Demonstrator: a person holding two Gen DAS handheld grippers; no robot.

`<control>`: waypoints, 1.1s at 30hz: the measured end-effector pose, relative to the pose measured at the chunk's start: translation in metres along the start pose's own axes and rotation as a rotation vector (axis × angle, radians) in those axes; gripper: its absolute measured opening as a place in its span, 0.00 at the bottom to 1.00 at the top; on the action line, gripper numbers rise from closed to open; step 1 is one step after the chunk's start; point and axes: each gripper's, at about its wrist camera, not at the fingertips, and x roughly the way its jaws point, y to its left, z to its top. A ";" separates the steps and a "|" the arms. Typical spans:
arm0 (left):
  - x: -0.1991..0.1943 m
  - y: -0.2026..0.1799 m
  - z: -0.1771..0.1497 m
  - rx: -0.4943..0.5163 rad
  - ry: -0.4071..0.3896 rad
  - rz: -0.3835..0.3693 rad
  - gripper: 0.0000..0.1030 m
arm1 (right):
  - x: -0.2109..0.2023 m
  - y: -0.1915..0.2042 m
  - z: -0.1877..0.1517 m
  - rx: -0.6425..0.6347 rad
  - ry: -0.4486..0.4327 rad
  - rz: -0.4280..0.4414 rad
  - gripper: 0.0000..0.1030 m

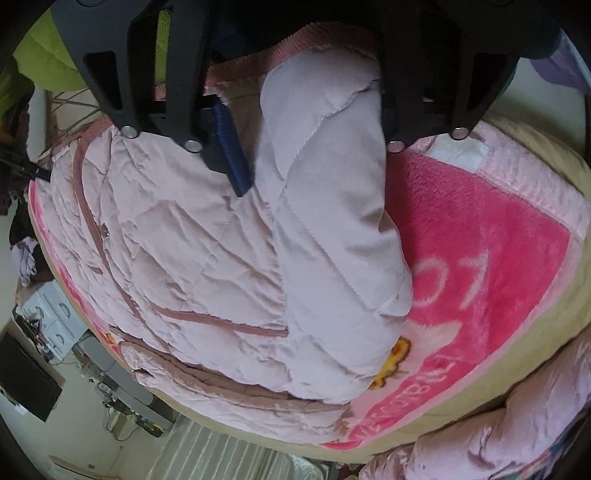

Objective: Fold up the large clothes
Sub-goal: 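Grasp the ribbed hem with the right tool while the left tool holds it, then lift the hem with both tools and fold it toward the collar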

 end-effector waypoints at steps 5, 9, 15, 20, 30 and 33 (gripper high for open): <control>-0.009 -0.008 0.007 0.038 -0.032 0.007 0.23 | -0.011 0.015 0.007 -0.041 -0.064 -0.002 0.24; -0.022 -0.013 0.017 0.042 -0.075 -0.006 0.18 | -0.035 0.028 0.023 -0.079 -0.146 0.044 0.19; -0.037 -0.032 0.034 0.107 -0.114 0.017 0.17 | -0.056 0.029 0.047 -0.038 -0.245 0.130 0.19; -0.045 -0.042 0.046 0.131 -0.146 0.035 0.17 | -0.068 0.032 0.057 -0.045 -0.297 0.150 0.18; -0.054 -0.052 0.060 0.130 -0.182 0.052 0.17 | -0.079 0.024 0.074 0.007 -0.359 0.257 0.18; -0.057 -0.051 0.065 0.116 -0.196 0.047 0.17 | -0.082 0.019 0.077 0.028 -0.379 0.281 0.18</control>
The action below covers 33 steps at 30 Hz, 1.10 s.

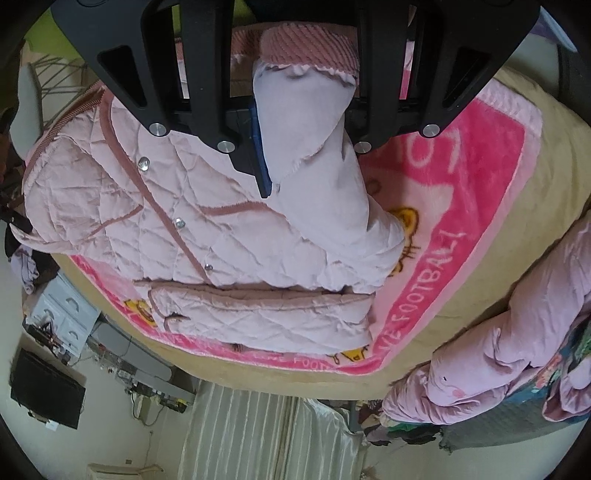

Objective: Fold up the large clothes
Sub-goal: 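Lift the hem with both tools and fold it toward the collar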

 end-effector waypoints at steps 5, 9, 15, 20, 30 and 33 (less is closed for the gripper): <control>-0.002 0.002 0.011 0.002 -0.020 0.003 0.17 | -0.002 -0.002 0.010 0.008 -0.032 0.015 0.18; -0.003 0.001 0.023 0.004 -0.036 0.008 0.17 | 0.000 -0.004 0.022 0.018 -0.057 0.030 0.18; -0.002 0.001 0.044 0.008 -0.059 0.014 0.17 | 0.004 -0.005 0.043 0.027 -0.081 0.048 0.18; 0.000 0.002 0.063 0.006 -0.076 0.013 0.17 | 0.011 -0.004 0.062 0.017 -0.093 0.042 0.18; 0.009 0.015 0.113 -0.033 -0.109 0.006 0.17 | 0.028 -0.011 0.109 0.027 -0.137 0.040 0.18; 0.012 0.020 0.129 -0.040 -0.120 0.012 0.17 | 0.035 -0.013 0.127 0.027 -0.158 0.037 0.18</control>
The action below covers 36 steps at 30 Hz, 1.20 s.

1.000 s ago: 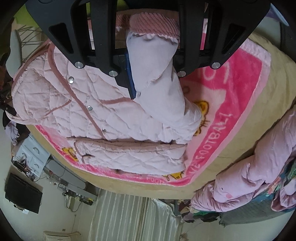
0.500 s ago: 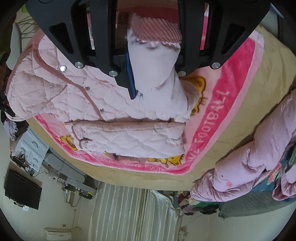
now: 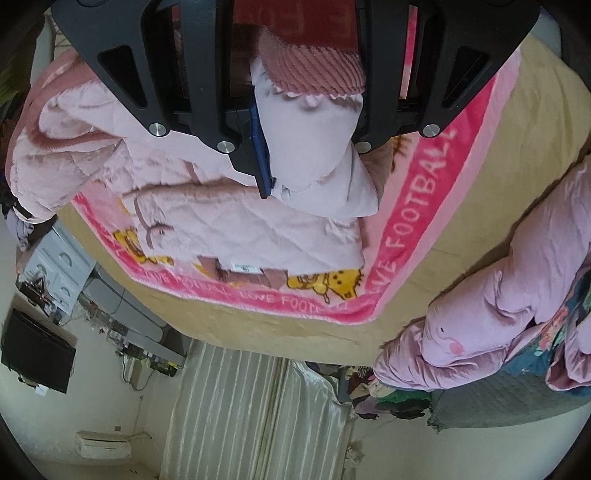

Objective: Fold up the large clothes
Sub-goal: 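Lift the hem with both tools and fold it toward the collar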

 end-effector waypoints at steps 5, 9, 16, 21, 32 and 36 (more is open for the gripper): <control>0.008 0.004 0.024 -0.001 -0.016 0.005 0.17 | 0.017 -0.001 0.025 -0.022 -0.030 -0.016 0.18; 0.017 0.006 0.043 -0.007 -0.027 0.010 0.17 | 0.034 -0.006 0.046 -0.013 -0.052 -0.032 0.18; 0.027 0.007 0.064 -0.003 -0.039 0.023 0.17 | 0.055 -0.013 0.071 -0.004 -0.066 -0.042 0.18; 0.032 0.007 0.078 -0.003 -0.056 0.032 0.17 | 0.066 -0.014 0.086 -0.037 -0.082 -0.062 0.18; 0.050 0.007 0.101 0.002 -0.057 0.055 0.18 | 0.092 -0.025 0.109 -0.027 -0.093 -0.075 0.18; 0.069 0.010 0.109 -0.008 -0.043 0.056 0.18 | 0.113 -0.043 0.114 0.034 -0.068 -0.095 0.18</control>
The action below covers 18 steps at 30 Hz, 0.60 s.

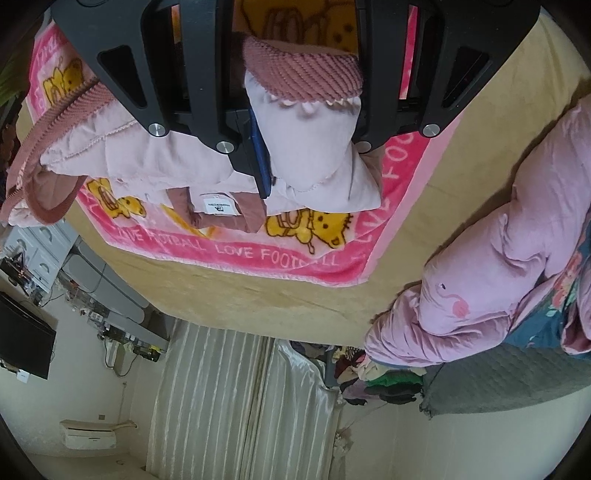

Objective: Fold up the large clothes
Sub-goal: 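Lift the hem with both tools and fold it toward the collar, then lay the ribbed hem onto the collar and open both tools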

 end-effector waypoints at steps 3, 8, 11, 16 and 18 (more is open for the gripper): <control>0.019 -0.002 0.004 0.012 0.017 0.011 0.19 | 0.022 -0.015 0.002 0.045 0.030 -0.026 0.18; 0.058 -0.003 0.007 0.025 0.057 0.025 0.20 | 0.065 -0.044 -0.001 0.122 0.103 -0.084 0.18; 0.083 -0.001 0.006 0.026 0.087 0.032 0.21 | 0.091 -0.061 -0.005 0.167 0.150 -0.118 0.18; 0.123 0.007 0.003 0.014 0.132 0.032 0.22 | 0.127 -0.076 -0.011 0.195 0.211 -0.169 0.18; 0.139 0.013 -0.001 -0.001 0.154 0.027 0.22 | 0.141 -0.080 -0.014 0.195 0.239 -0.190 0.18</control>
